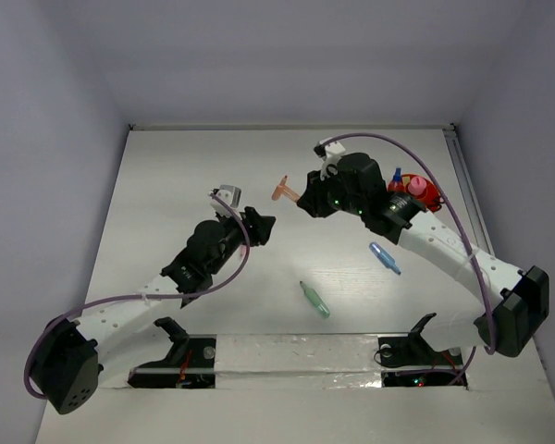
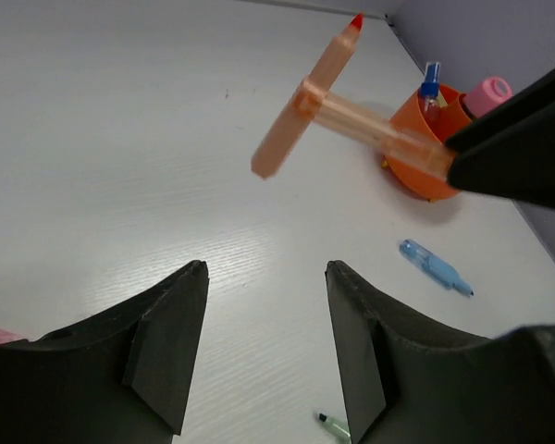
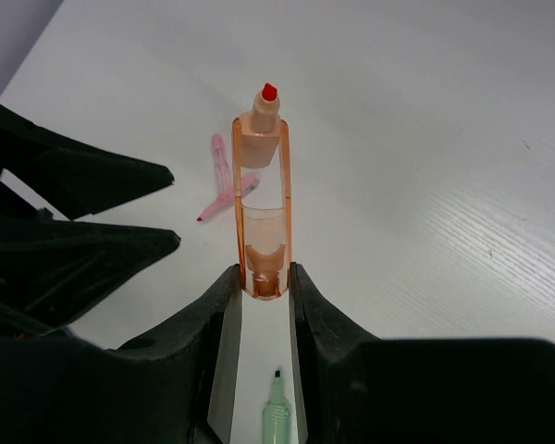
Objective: Sort the stationery into containers
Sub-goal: Close the pen cap on the pen.
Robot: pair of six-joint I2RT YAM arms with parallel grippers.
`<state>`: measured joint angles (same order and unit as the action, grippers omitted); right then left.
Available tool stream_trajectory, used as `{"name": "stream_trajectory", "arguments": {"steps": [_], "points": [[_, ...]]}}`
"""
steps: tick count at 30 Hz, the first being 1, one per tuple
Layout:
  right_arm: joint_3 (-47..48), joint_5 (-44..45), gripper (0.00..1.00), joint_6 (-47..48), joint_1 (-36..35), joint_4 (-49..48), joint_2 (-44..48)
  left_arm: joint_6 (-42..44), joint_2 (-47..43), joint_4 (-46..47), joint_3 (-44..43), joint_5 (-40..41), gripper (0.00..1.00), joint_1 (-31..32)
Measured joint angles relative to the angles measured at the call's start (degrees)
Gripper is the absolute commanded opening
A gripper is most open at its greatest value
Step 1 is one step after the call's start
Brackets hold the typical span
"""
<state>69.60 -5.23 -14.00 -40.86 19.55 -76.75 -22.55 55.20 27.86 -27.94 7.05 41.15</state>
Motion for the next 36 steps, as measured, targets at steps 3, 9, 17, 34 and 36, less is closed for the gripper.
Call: {"name": "stream_trajectory", "arguments": {"steps": [3,9,17,34,36], "points": [[2.01,-0.87,0.0,-0.17,0.46,1.29,0.0,1.18,-0.2,1.11,1.36,-0.63,0.56,0.39],[4.28,-3.65,0.0,-0.72,1.14,4.5,0.0,5.18,-0.7,5.66,1.99,-0.52,0.58,1.31],[6.16,-8.17,0.0,-0.83,1.16,8.9,0.15,10.05,2.32,8.81,-0.26,-0.15,0.58,1.29],[6.38,-12.83,0.0,-1.53,1.49,10.47,0.98,12.15,3.91,9.66,-1.95,-2.14,0.44,1.9],[6.38,-13.11,0.0,-1.7,1.77,10.47,0.98,12.2,3.91,9.66,-1.95,-2.32,0.44,1.9]]}}
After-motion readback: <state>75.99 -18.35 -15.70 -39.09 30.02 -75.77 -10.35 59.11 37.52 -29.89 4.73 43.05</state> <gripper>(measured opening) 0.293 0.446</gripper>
